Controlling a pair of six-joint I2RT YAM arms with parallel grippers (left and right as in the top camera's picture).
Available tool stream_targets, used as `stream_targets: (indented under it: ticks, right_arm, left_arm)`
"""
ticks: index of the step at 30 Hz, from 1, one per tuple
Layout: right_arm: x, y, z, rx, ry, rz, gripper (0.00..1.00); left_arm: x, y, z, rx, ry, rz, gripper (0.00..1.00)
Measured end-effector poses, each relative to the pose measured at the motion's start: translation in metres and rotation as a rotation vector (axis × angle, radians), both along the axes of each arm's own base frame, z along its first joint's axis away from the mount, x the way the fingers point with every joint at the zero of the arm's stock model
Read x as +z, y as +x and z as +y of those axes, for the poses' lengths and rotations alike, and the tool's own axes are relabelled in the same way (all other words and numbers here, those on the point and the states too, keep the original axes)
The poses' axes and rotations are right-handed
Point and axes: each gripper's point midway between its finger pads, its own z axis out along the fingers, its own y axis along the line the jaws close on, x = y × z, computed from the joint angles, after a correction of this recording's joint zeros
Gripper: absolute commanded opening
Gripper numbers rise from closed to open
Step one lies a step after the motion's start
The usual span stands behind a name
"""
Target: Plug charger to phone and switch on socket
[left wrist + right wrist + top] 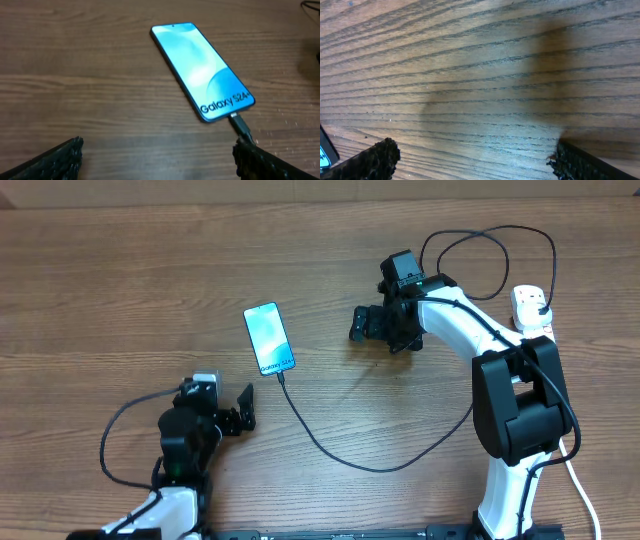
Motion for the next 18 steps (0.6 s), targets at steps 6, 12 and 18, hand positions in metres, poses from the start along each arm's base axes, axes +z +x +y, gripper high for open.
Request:
stream_targets:
  ticks: [6,12,18]
  right_arm:
    - [0.0,0.0,0.0,0.0,0.0,0.0,1.0]
    - [0.0,0.0,0.0,0.0,0.0,0.0,1.0]
    - [0.0,0.0,0.0,0.0,0.0,0.0,1.0]
  left_arm:
    - [0.0,-0.008,0.001,0.011,-0.011,0.01,1.0]
    - [-0.002,-0.019,0.001,0.015,-0.013,0.042,1.0]
    - [0.001,-0.029,0.003,0.024,-0.009,0.061,1.0]
